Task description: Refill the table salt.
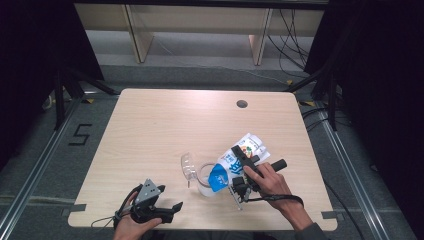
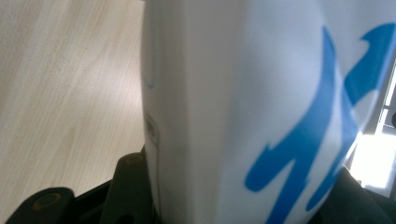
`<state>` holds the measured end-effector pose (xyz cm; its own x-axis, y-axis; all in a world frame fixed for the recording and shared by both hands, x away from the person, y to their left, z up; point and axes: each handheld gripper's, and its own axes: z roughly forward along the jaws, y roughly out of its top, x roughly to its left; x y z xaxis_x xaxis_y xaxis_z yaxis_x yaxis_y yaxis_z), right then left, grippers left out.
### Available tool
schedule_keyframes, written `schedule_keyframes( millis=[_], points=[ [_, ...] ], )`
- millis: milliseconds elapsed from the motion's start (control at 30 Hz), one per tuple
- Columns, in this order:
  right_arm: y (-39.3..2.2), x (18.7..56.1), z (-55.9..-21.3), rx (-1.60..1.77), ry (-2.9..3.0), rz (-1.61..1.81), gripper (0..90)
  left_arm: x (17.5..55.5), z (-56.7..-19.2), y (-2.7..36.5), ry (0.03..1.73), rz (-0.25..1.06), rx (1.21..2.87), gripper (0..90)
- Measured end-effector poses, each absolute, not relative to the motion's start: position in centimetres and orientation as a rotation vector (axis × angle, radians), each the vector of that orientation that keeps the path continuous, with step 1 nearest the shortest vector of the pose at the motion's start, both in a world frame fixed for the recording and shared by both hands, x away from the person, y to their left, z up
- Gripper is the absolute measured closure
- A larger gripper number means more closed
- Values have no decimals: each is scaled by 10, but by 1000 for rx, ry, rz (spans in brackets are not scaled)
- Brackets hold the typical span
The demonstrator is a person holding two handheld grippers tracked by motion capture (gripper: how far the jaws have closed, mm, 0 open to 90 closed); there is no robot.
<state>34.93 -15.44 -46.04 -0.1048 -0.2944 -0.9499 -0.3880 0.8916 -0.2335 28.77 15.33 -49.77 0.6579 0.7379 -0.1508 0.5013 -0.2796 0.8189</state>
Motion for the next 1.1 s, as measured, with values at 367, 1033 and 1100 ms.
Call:
schedule_keyframes(
  millis=[367,1033,1100],
  points=[
    [-156,349,-461,-502,1709,85,552,288,-497,154,957,330,1957,154],
    [-157,350,-461,-507,1691,91,555,288,-497,154,960,335,1955,153],
    [-158,349,-463,-480,1700,92,555,288,-497,153,963,331,1945,154]
  ],
)
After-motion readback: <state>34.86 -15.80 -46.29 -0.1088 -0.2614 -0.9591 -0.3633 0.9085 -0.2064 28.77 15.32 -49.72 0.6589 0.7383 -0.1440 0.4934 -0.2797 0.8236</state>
